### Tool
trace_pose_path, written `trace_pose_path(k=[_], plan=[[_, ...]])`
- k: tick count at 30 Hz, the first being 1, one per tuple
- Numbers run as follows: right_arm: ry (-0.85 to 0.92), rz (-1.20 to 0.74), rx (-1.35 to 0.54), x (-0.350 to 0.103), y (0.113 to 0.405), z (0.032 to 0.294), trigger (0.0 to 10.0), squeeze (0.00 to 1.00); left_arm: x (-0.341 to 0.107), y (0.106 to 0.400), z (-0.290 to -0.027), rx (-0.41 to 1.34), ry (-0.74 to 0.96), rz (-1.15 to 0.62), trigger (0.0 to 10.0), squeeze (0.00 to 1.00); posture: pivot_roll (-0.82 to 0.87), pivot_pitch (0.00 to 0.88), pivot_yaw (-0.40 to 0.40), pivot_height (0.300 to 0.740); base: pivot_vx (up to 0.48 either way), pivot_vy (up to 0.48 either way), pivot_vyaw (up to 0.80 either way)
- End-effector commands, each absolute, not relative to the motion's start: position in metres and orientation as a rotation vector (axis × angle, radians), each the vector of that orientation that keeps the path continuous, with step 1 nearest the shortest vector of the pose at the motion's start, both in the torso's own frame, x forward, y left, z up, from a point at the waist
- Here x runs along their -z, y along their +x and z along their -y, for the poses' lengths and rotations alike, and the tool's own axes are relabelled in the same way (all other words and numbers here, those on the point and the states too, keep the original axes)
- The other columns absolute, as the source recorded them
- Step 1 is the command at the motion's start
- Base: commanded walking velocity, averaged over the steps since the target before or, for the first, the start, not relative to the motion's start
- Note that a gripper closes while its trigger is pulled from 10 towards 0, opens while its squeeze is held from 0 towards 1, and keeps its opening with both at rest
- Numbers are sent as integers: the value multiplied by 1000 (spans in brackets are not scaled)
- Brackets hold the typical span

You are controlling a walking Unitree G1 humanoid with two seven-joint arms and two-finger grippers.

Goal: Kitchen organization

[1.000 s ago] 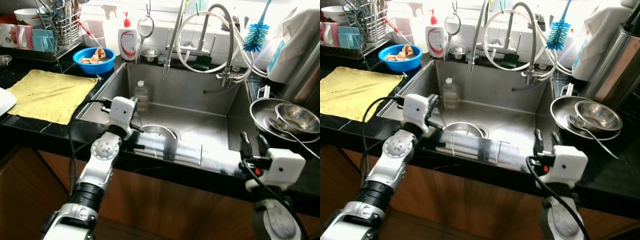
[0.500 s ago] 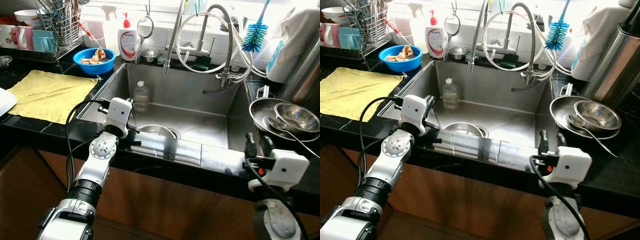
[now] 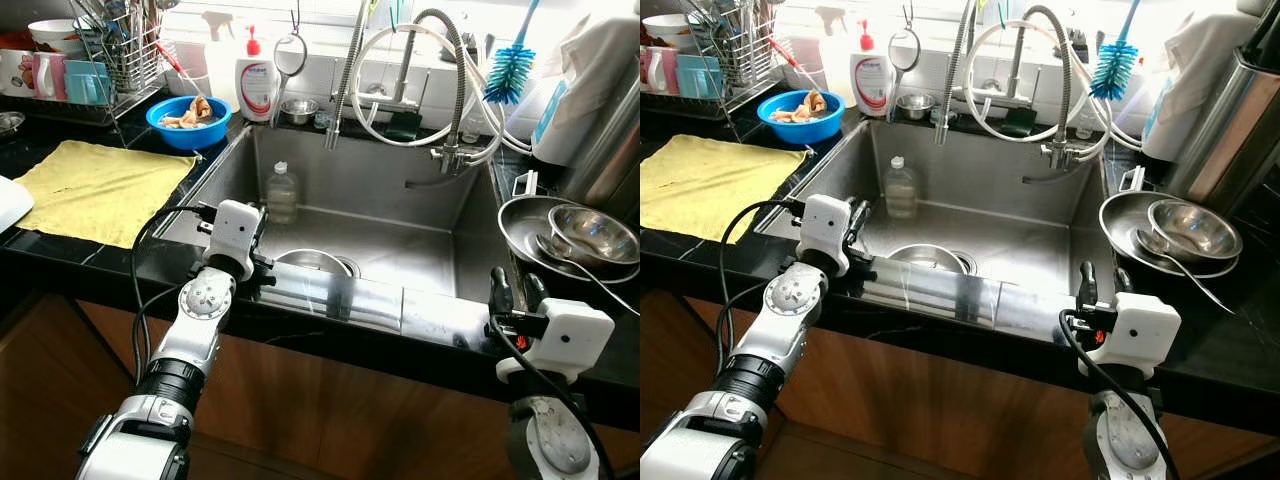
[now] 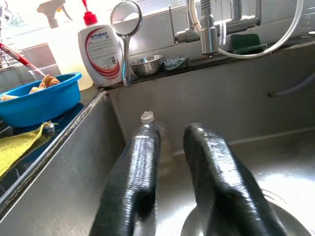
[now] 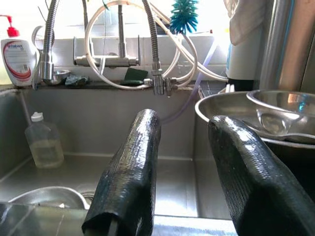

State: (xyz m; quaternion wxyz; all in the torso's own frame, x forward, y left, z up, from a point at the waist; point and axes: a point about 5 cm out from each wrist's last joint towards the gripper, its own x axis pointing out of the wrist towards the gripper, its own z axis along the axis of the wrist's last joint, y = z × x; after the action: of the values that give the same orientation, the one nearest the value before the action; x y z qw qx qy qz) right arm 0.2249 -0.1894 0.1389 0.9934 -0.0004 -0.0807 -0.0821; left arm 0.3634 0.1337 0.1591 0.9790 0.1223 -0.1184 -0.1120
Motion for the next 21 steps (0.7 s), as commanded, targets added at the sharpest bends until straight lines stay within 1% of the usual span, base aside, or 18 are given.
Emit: trace_pose_path(k=[1, 8, 10, 14, 16, 19, 20, 21], plan=[[-3, 164, 179, -139, 226, 192, 10000, 0, -165, 367, -131, 229, 232, 243, 10000, 1000, 39, 0, -22, 740, 0, 0, 0], [-4, 177, 200, -142, 226, 195, 10000, 0, -167, 368, -133, 224, 215, 244, 10000, 1000, 40, 0, -23, 740, 0, 0, 0], [-18, 187, 224, -146, 226, 200, 10000, 0, -168, 368, -133, 226, 209, 245, 10000, 0, 35, 0, -22, 740, 0, 0, 0], [-55, 204, 309, -152, 223, 215, 10000, 0, -170, 368, -135, 222, 211, 253, 10000, 0, 34, 0, -21, 740, 0, 0, 0], [-50, 230, 411, -159, 219, 232, 10000, 0, -170, 368, -138, 220, 212, 254, 10000, 0, 31, 0, -20, 740, 0, 0, 0], [-50, 246, 446, -162, 217, 238, 10000, 0, -169, 367, -139, 221, 213, 252, 10000, 0, 31, 0, -21, 740, 0, 0, 0], [-38, 254, 464, -163, 216, 241, 10000, 1000, -169, 367, -139, 221, 213, 250, 10000, 0, 28, 0, -20, 740, 0, 0, 0], [-27, 259, 487, -164, 214, 243, 10000, 1000, -168, 366, -139, 221, 212, 250, 10000, 0, 26, 0, -20, 740, 0, 0, 0]])
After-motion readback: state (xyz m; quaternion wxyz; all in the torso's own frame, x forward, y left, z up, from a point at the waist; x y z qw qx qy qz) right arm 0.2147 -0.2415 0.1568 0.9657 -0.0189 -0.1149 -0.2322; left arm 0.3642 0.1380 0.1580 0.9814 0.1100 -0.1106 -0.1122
